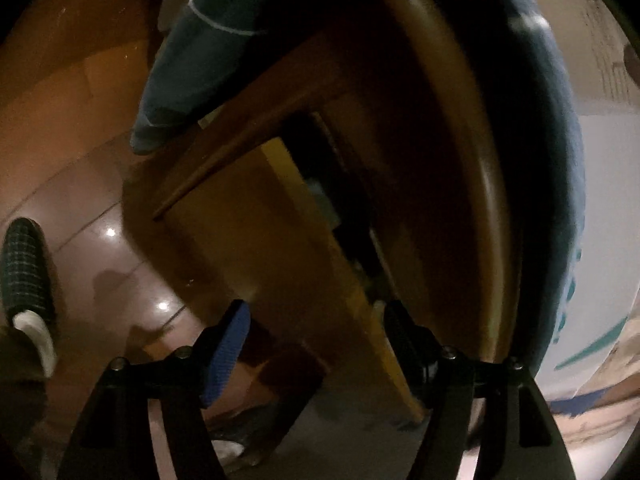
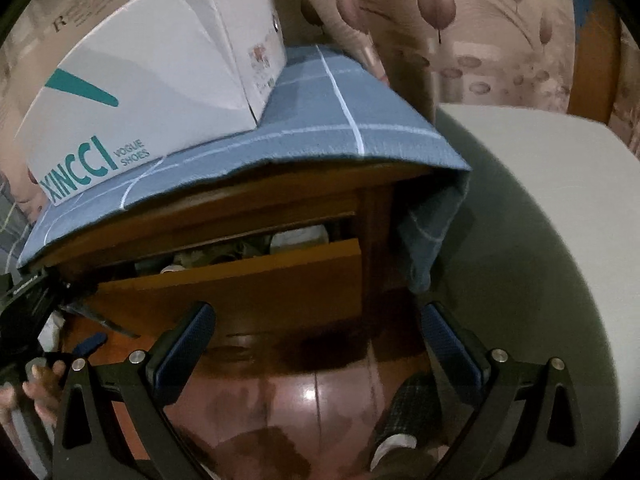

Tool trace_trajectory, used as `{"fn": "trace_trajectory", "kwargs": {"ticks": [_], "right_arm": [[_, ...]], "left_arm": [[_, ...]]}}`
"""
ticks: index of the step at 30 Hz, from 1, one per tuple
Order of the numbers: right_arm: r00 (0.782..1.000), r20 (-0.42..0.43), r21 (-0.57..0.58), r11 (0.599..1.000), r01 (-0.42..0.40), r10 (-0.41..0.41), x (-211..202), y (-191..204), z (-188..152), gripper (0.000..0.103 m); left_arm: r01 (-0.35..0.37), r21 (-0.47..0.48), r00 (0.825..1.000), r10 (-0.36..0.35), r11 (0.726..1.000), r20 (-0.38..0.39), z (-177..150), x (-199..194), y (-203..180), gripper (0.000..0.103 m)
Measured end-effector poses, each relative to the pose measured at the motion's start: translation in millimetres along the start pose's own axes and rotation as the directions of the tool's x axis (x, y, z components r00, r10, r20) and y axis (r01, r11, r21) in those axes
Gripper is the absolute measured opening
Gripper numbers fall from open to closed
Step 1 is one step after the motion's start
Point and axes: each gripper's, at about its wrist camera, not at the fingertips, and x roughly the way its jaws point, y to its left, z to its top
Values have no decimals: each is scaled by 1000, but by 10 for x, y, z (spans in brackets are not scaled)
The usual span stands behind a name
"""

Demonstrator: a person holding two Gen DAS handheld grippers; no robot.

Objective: Take underwear out of drawer
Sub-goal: 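Hook the drawer front with the left tool and pull it open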

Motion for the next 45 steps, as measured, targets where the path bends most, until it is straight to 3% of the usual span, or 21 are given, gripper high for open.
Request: {"fn": "trace_trajectory", "kwargs": {"ticks": [5,8,14,16,24,35,38,45], "right_arm": [[1000,-5,-42,999,-6,6,6,122,-7,102],[1000,3,-76,997,-8,9,-24,193,-31,102],[1000,-5,-62,998,-31,31,-22,176,-29,102],[999,-4,-56,998,-34,34,-21,163,-23,102],[1000,16,-64,998,-18,19,-62,182,-13,102],[1000,7,-59,998,-11,12,-43,167,9,102],[1000,9,-54,999,-5,6,-41,155,14,102],[1000,8,-47,999,2,-2,-35,137,27,102]], "left_arm": [[4,-52,1000,-4,999,-16,-1,68,-68,72],[43,-114,999,-45,993,-14,18,33,-39,76],[63,-154,998,-61,986,18,-71,170,190,92],[30,-173,999,-28,985,15,-122,200,254,97],[83,-241,997,-79,967,27,-85,204,339,98],[61,-381,998,-53,923,33,-31,502,500,103],[78,-369,997,-69,926,38,7,470,484,103],[-36,-310,999,38,950,0,-15,291,399,103]]}}
